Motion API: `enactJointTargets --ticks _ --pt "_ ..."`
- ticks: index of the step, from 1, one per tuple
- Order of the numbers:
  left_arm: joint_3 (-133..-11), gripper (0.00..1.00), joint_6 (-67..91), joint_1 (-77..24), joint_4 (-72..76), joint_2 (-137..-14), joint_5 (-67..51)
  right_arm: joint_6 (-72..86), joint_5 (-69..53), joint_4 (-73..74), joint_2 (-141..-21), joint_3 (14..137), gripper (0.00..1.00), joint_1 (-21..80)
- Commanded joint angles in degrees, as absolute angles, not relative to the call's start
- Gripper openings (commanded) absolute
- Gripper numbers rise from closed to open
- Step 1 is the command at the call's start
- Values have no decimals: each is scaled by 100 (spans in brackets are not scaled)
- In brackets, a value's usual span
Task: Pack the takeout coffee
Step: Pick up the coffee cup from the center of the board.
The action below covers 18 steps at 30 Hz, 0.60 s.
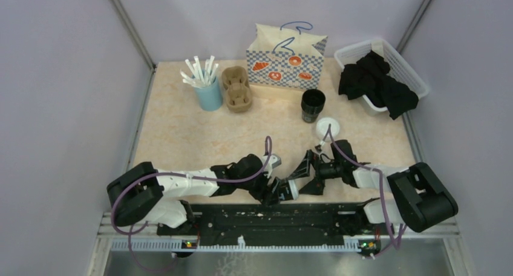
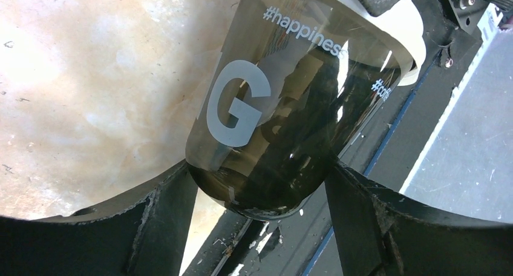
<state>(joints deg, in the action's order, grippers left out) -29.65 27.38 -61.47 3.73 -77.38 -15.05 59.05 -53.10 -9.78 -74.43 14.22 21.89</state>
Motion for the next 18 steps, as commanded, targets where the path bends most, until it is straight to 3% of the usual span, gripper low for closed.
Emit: enactJointTargets --ticks 1,12,18 --pt "-2848 81 2747 -6121 479 -7762 -1662 6506 -5228 -1958 -7548 1231 99 2372" --pt "-2851 80 2753 -6094 508 -7783 -1765 6975 -5178 -2605 -7545 1055 93 2379" --pt "-2943 91 2733 -6091 259 -7659 -1646 6398 -4959 -1540 -7197 1445 87 2377"
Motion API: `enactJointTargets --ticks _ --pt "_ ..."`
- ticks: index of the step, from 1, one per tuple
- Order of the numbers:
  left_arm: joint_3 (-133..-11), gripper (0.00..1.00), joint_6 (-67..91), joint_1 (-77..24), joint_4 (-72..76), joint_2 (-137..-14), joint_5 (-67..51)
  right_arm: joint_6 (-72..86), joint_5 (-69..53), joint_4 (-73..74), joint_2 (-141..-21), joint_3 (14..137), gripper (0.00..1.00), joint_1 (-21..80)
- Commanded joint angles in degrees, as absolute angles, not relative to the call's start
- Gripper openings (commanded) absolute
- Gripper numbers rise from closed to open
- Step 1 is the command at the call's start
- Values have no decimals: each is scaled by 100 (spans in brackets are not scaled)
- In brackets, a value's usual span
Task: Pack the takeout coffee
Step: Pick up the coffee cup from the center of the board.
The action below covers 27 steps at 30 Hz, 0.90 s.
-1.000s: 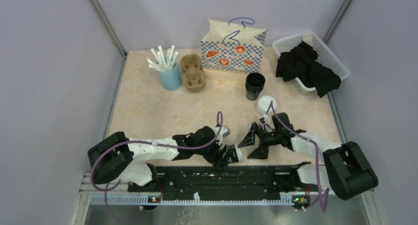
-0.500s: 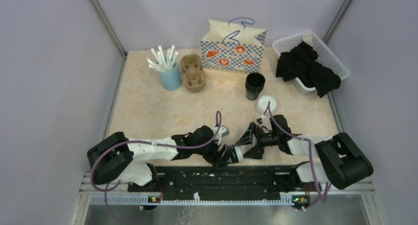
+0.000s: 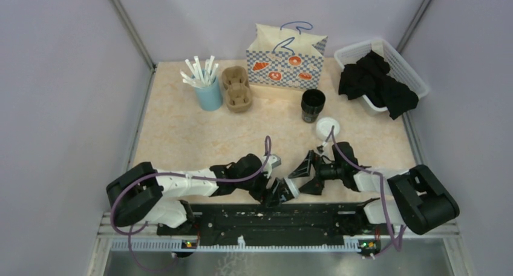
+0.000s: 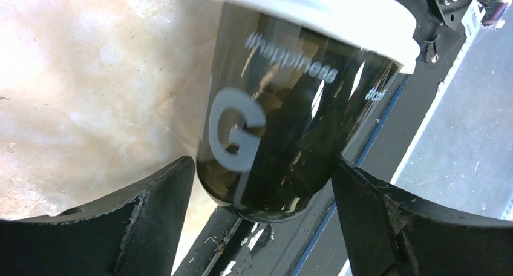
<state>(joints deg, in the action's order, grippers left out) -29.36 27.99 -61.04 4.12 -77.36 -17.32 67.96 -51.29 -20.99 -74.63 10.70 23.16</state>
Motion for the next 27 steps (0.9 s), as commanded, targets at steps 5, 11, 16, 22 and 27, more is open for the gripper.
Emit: enactJointTargets --ticks 5,11,16,22,27 --pt "-2941 98 2732 -6093 49 -7311 -1444 6040 -4840 -757 -7030 1858 83 2380" --pt "-2867 95 2734 -6092 -58 -7102 -1234 5935 -4869 -673 -7130 1975 79 2375" --pt "-3129 87 2688 -6087 -464 -7707 -1054 5834 -4907 -648 -7310 2046 84 2382" --pt "-3374 86 2604 -6095 -485 -8051 -1146 5812 -4875 -685 -7440 2196 91 2377" --pt "-3324 77 2468 -6086 -328 -7956 -1089 5712 -4918 -686 -7493 2278 96 2382"
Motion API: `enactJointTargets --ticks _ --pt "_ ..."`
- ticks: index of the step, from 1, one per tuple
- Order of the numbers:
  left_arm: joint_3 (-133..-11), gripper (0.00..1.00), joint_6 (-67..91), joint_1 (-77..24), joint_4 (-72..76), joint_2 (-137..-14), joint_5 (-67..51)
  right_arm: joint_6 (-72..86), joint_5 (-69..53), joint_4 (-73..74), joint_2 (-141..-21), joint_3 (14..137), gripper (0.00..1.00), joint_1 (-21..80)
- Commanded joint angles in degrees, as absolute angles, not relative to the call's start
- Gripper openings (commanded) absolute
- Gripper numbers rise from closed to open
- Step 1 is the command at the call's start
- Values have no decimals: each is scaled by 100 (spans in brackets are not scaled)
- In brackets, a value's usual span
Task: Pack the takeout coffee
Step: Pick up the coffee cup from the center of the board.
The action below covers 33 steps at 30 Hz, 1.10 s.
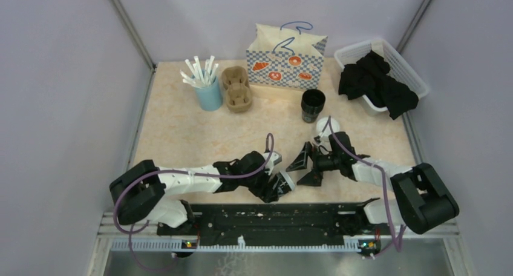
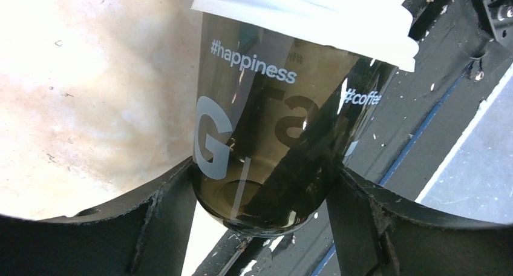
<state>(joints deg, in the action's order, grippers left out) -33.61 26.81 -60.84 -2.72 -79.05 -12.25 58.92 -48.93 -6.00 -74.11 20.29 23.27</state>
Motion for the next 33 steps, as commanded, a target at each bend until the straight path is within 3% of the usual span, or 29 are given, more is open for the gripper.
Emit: enactJointTargets --ticks 1,20,33 --pt "-3301 74 2430 -6090 -281 -7947 -1094 5679 -4971 -690 -7575 2284 96 2380" --pt "-2887 68 2226 -6091 319 -7783 -1250 5357 -5626 -875 -8813 2690 96 2412" --pt "-2975 71 2205 -6091 283 -7877 -1242 5732 -5790 -1459 -9069 2610 76 2519"
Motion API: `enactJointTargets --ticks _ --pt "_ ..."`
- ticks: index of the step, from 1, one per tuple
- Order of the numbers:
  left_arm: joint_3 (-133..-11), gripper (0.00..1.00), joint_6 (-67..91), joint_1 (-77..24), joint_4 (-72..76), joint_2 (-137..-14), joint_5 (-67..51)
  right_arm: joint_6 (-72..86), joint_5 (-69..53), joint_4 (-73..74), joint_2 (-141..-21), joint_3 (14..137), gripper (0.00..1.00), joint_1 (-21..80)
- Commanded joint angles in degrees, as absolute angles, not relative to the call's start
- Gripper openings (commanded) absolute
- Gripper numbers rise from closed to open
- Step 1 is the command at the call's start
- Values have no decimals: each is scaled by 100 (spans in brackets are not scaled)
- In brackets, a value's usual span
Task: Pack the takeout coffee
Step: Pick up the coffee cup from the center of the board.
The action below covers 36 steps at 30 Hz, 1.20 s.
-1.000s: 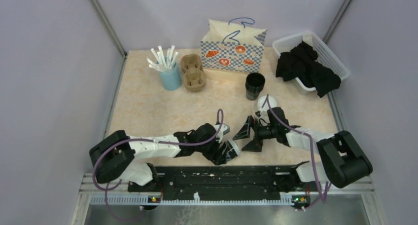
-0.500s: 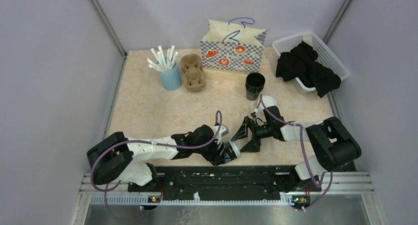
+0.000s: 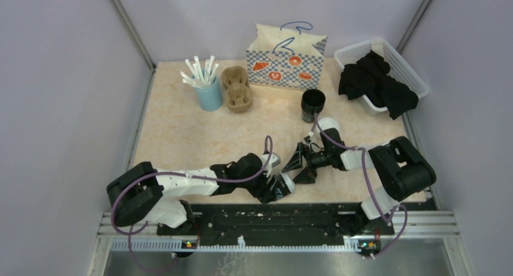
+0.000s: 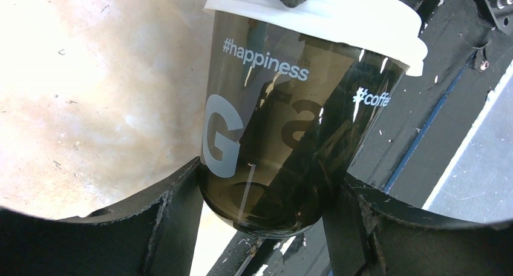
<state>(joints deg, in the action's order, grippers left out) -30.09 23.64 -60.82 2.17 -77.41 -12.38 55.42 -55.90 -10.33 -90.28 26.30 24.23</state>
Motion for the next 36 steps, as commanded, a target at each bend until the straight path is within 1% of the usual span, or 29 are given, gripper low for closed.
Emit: enactJointTargets --ticks 1,5,11,15,19,21,25,28,36 --pt "-2979 73 2210 -6092 277 -7883 -1240 5750 -5782 -1473 -9045 2596 75 2518" --pt "-3024 79 2219 -6091 219 -7910 -1232 5840 -5758 -1489 -8904 2536 71 2522" --pt "-3038 91 2252 -6096 111 -7867 -1236 5912 -5550 -1313 -8500 2558 69 2520" --pt "-2944 93 2330 -6091 113 -7724 -1164 5977 -5464 -1186 -8242 2647 67 2518" --pt "-2962 94 2381 -6087 186 -7737 -1079 5731 -5282 -501 -7920 3030 65 2531" --pt "-3063 96 2384 -6084 219 -7854 -1051 5452 -5032 183 -7760 3296 63 2532" --pt "-3248 98 2422 -6083 185 -7978 -957 4716 -4281 1656 -7490 3986 61 2564" --pt "-3187 98 2509 -6084 176 -7790 -795 4429 -3954 2286 -7384 4308 61 2584" --pt "-2747 98 2713 -6042 129 -6948 -636 3979 -3370 3326 -7012 4725 61 2582"
